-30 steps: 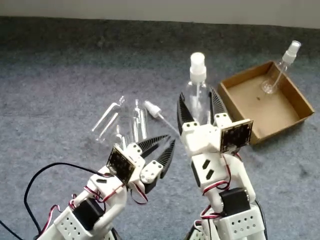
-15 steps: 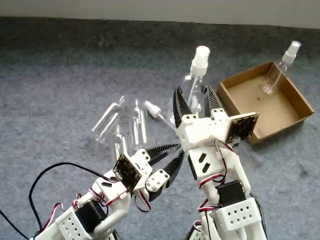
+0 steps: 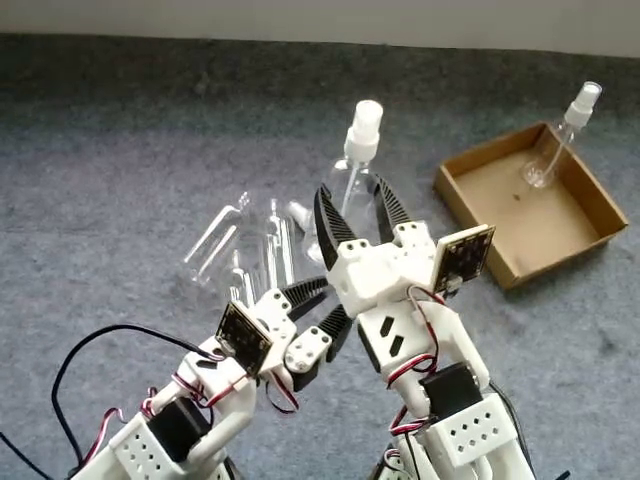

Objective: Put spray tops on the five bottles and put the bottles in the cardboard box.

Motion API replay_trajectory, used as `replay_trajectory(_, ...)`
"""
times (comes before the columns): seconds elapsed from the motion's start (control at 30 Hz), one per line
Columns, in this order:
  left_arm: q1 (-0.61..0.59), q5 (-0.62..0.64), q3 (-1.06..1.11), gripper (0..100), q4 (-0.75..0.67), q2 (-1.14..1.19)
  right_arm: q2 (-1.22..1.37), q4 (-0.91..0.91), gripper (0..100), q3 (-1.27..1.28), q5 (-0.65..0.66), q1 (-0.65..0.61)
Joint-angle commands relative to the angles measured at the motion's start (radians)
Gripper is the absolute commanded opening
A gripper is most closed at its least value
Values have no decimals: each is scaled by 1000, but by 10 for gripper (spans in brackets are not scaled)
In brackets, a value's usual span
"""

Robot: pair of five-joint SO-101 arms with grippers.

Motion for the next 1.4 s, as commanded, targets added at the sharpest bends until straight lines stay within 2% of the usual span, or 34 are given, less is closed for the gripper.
replay_trajectory(0.0, -88, 0, 13, 5, -23, -8, 4, 12, 138, -65, -8, -15)
replay_trajectory(0.33, -143, 0, 24, 5, -41, -8, 2, 39, 138, -67, -6, -15)
replay_trajectory(0.9, -150, 0, 24, 5, -43, -7, 2, 41, 138, -73, -6, -16)
replay_trajectory(1.1, -257, 0, 24, 5, -44, -7, 2, 41, 138, -73, -6, -16)
replay_trajectory(1.37, -282, 0, 24, 5, -58, -5, 2, 41, 138, -73, -8, -16)
